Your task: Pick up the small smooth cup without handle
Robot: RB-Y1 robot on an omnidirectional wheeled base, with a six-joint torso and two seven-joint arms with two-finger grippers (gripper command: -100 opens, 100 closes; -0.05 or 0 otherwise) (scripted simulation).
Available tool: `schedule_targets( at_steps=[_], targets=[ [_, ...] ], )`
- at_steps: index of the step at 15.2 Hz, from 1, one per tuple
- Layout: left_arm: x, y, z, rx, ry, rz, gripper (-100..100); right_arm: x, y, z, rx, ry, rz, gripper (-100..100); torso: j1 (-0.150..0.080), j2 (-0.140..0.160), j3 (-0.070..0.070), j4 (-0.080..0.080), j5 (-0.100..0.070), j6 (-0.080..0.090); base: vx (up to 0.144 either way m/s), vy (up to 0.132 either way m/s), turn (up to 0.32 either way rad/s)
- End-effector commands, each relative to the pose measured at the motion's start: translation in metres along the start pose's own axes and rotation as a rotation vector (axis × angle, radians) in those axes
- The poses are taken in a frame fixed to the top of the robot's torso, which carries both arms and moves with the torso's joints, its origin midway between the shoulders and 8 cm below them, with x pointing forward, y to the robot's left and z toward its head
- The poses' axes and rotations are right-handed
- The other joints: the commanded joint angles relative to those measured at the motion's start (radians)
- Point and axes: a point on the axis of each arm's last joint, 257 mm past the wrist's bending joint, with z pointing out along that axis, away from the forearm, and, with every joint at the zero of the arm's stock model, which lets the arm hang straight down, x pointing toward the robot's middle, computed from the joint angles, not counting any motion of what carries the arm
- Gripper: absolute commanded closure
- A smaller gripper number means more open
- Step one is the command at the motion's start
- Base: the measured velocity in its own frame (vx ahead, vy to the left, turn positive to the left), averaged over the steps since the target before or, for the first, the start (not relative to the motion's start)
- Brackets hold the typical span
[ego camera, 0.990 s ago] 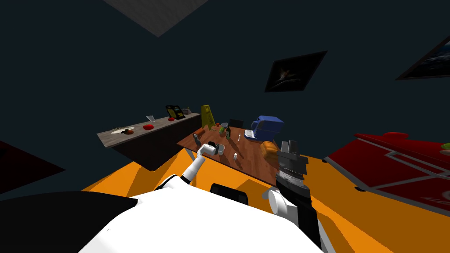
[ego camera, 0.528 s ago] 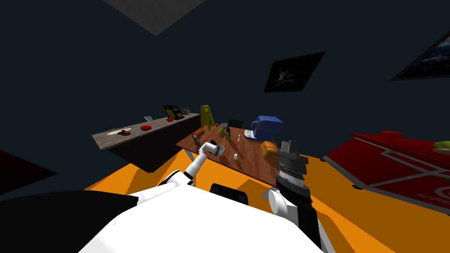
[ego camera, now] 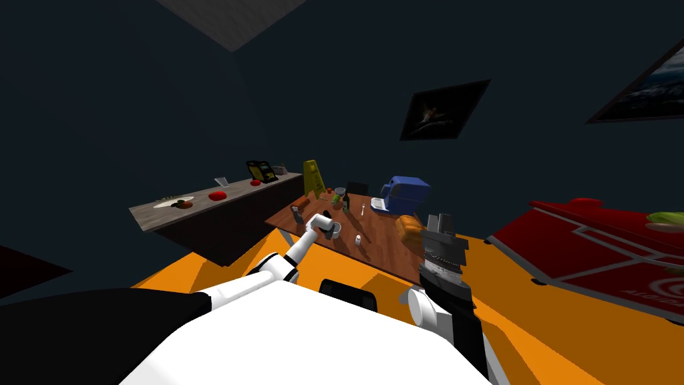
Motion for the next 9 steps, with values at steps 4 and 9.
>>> schedule_targets(
  at_steps=[4, 9],
  targets=[
    [0.006, 0.012, -0.003, -0.096, -0.002, 0.009, -100, 0.0, 0.0, 0.0, 0.0, 0.0, 0.0, 0, 0.0, 0.0, 0.0, 0.0, 0.0, 0.0, 0.02, 0.013, -0.023],
    [0.009, 0.016, -0.005, -0.126, -0.003, 0.013, -100, 0.0, 0.0, 0.0, 0.0, 0.0, 0.0, 0, 0.0, 0.0, 0.0, 0.0, 0.0, 0.0, 0.017, 0.01, -0.021]
  ],
)
